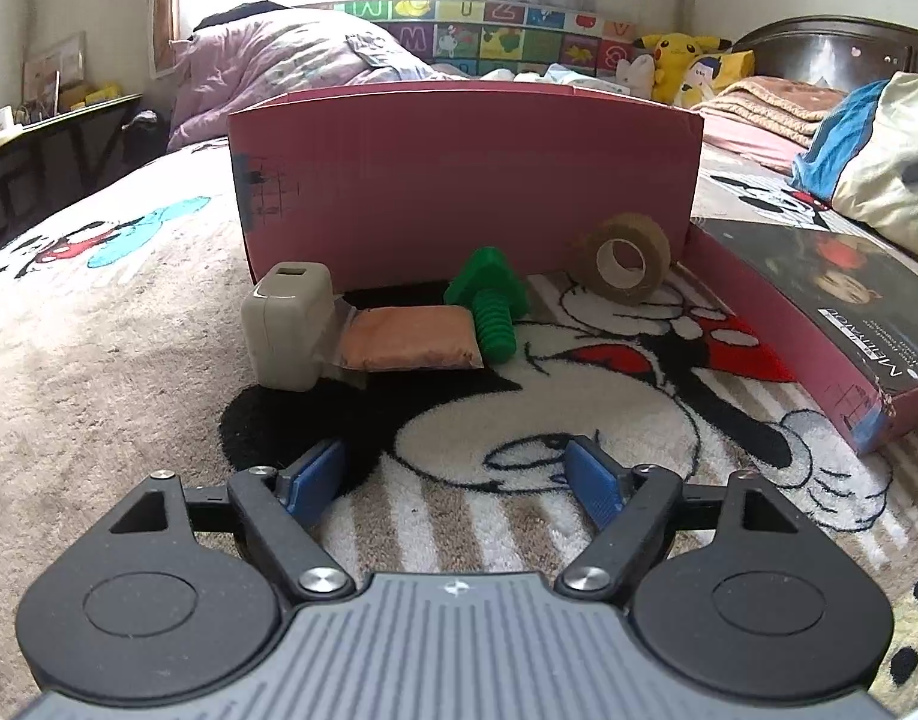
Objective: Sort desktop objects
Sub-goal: 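Move the right tool to the black book and grasp its edge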
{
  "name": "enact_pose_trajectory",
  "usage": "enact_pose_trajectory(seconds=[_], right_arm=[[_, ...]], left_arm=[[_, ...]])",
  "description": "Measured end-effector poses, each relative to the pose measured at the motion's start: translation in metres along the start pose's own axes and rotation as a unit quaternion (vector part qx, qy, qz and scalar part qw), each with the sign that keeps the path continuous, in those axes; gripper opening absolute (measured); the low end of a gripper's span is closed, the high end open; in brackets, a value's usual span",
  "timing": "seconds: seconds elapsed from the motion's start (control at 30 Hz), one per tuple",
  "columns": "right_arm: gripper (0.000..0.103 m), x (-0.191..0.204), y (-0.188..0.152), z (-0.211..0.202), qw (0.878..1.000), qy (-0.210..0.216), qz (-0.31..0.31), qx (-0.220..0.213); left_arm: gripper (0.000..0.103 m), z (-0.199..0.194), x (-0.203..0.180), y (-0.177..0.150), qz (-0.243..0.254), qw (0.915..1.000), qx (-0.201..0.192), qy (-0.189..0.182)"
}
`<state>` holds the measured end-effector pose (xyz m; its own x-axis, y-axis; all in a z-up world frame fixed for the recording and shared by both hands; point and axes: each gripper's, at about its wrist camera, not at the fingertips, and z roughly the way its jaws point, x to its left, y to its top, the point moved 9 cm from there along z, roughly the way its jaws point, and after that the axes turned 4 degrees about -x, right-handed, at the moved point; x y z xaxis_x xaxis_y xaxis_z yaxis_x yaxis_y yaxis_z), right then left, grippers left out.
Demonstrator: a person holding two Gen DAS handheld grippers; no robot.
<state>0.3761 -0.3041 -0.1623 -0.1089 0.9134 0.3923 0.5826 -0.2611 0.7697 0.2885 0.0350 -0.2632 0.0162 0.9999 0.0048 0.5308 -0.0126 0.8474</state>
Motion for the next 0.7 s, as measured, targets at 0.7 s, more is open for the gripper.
enact_pose_trajectory(seconds=[0.7], right_arm=[[0.097, -0.139, -0.014, -0.056, 0.982, -0.081, 0.109, -0.135]], left_arm=[[0.081, -0.045, -0.049, 0.034, -0.045, 0.9981, -0.038, -0.018]])
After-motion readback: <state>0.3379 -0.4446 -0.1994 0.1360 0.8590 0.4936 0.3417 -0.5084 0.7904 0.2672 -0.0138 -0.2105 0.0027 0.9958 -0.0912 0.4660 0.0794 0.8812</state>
